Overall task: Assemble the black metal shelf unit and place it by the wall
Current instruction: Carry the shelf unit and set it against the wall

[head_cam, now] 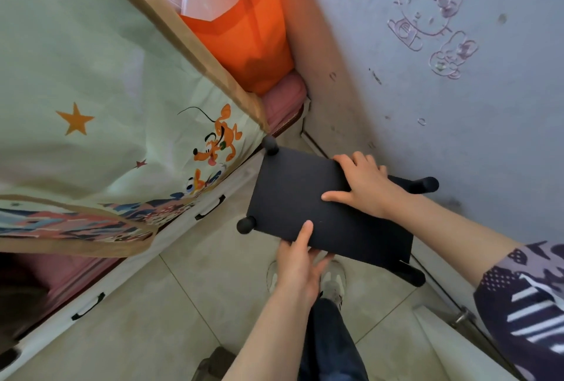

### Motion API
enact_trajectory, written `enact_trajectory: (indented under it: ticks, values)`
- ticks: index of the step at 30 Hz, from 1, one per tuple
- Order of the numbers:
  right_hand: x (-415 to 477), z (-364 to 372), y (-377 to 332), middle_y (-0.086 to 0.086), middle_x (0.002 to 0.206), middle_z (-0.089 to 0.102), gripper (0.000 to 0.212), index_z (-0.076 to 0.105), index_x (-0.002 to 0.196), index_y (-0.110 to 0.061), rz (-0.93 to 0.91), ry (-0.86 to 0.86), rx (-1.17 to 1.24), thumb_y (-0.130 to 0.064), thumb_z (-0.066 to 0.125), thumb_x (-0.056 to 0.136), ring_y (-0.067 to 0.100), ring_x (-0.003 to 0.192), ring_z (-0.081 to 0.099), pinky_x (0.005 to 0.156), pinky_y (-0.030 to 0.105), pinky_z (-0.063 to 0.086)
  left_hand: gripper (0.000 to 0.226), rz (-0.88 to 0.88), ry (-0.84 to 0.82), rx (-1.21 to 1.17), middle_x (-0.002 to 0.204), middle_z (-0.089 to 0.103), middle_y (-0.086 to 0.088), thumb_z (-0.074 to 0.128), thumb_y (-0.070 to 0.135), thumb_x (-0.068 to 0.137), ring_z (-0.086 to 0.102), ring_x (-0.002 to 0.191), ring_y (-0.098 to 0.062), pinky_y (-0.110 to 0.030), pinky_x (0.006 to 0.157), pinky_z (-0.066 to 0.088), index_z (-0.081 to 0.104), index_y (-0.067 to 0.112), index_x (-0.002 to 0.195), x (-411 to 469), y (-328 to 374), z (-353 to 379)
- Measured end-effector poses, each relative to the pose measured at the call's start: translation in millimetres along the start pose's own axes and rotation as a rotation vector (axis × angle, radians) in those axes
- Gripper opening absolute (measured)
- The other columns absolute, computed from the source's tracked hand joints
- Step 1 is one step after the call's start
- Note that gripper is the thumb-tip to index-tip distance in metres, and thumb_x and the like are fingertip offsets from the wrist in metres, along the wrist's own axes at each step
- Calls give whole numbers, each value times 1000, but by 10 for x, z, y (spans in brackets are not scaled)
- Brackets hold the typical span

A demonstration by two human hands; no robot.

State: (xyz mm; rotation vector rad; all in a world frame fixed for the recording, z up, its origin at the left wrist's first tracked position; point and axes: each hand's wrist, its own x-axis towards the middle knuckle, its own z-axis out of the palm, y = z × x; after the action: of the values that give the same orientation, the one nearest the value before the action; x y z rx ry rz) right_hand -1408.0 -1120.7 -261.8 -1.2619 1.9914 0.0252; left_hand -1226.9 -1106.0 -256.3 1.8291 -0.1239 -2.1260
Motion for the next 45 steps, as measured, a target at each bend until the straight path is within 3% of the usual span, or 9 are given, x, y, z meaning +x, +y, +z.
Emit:
enact_trajectory:
  ticks: [8, 15, 17, 19, 21, 23, 28, 35, 45]
  values:
    - [67, -192, 169, 16, 139, 40, 73, 23, 148, -18, 108, 141, 19, -58, 51, 94, 36, 127, 42, 102, 52, 42, 27, 212, 33, 299, 123, 64, -1, 65, 19, 98, 67, 106, -22, -30, 59, 61, 51, 22, 122, 270, 408, 441]
    - [72, -128, 240, 18, 142, 35, 73, 10, 156, -11, 148, 286, -105, -49, 40, 101, 39, 122, 41, 94, 48, 46, 29, 333, -6, 462, 118, 66, 0, 62, 17, 99, 68, 104, -21, -42, 81, 62, 51, 18, 126, 505, 615, 647]
    - [71, -98, 264, 18, 145, 31, 70, 11, 157, -16, 84, 302, -161, -46, 39, 101, 39, 120, 42, 88, 48, 50, 44, 454, 43, 575, 135, 60, -2, 65, 19, 97, 61, 122, -24, -48, 101, 53, 44, 20, 137, 543, 516, 650]
    - [80, -66, 271, 19, 150, 24, 67, 10, 158, -22, 38, 277, -207, -46, 38, 101, 40, 121, 42, 86, 49, 50, 80, 536, 22, 650, 154, 40, 5, 67, 19, 96, 46, 137, -14, -40, 116, 39, 17, 23, 158, 471, 380, 652]
    - [98, -62, 283, 18, 154, 18, 67, 8, 158, -27, 23, 260, -216, -47, 37, 101, 41, 123, 42, 87, 50, 49, 105, 568, -34, 691, 154, 22, 14, 70, 15, 94, 33, 137, -3, -26, 117, 30, -11, 29, 160, 391, 253, 670]
    - [121, -86, 323, 18, 152, 20, 67, 7, 158, -31, 13, 246, -173, -49, 37, 101, 40, 122, 43, 91, 50, 48, 116, 580, -75, 686, 149, 17, 19, 73, 12, 92, 29, 133, 3, -18, 110, 29, -21, 34, 156, 377, 174, 670]
    - [173, -154, 386, 14, 130, 34, 69, 18, 155, -28, 35, 303, 52, -50, 48, 96, 34, 115, 48, 96, 45, 48, 122, 647, -126, 663, 161, 24, 18, 78, 9, 86, 40, 138, 3, -28, 117, 36, -16, 45, 155, 515, 198, 593]
    - [250, -133, 269, 18, 133, 36, 71, 21, 154, -20, 72, 356, 37, -50, 49, 97, 37, 119, 45, 94, 46, 49, 120, 731, -167, 696, 164, 23, 17, 82, 12, 83, 31, 146, 0, -44, 120, 35, -7, 45, 157, 650, 436, 543]
    - [328, -201, 338, 19, 123, 47, 71, 32, 150, -13, -43, 382, -109, -53, 46, 93, 36, 98, 57, 79, 47, 54, 121, 700, -123, 567, 145, 28, 36, 81, 6, 83, 42, 130, 16, -38, 115, 42, -7, 46, 156, 628, 240, 574]
